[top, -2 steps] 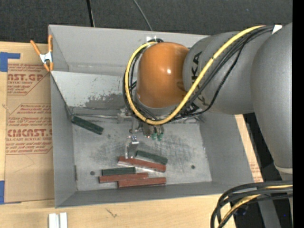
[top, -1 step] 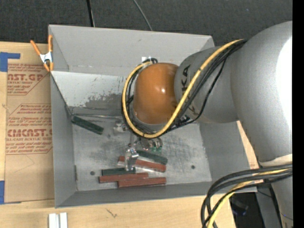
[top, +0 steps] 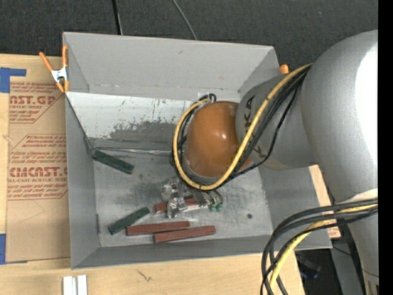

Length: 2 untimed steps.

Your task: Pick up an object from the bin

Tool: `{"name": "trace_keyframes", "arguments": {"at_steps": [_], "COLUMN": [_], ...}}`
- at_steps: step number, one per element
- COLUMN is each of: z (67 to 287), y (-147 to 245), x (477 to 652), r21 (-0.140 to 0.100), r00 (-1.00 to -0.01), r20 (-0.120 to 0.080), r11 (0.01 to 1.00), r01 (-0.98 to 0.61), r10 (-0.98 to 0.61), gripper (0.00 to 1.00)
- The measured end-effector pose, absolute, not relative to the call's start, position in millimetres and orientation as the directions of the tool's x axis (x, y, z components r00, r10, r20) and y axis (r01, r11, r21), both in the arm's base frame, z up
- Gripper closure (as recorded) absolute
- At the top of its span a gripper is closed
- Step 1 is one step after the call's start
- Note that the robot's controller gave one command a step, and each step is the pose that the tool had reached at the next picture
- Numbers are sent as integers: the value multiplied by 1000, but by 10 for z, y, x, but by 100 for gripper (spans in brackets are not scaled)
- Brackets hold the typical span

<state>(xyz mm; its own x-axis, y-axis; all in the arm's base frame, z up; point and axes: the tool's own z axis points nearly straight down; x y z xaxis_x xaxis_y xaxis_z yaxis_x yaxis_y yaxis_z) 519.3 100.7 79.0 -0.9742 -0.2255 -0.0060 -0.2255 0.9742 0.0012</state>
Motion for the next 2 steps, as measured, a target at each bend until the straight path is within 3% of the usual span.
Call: {"name": "trace_keyframes", "arguments": {"at_steps": [1, 2], "z": [791, 2283], "y": [1007, 1057], "x": [5193, 5205], "r21": [1, 0], "r00": [-974, -957], "r20": [-6, -3], "r11": [974, 957], "r01": [-226, -290], "r10": [-226, -290], "gripper": [100, 100]}}
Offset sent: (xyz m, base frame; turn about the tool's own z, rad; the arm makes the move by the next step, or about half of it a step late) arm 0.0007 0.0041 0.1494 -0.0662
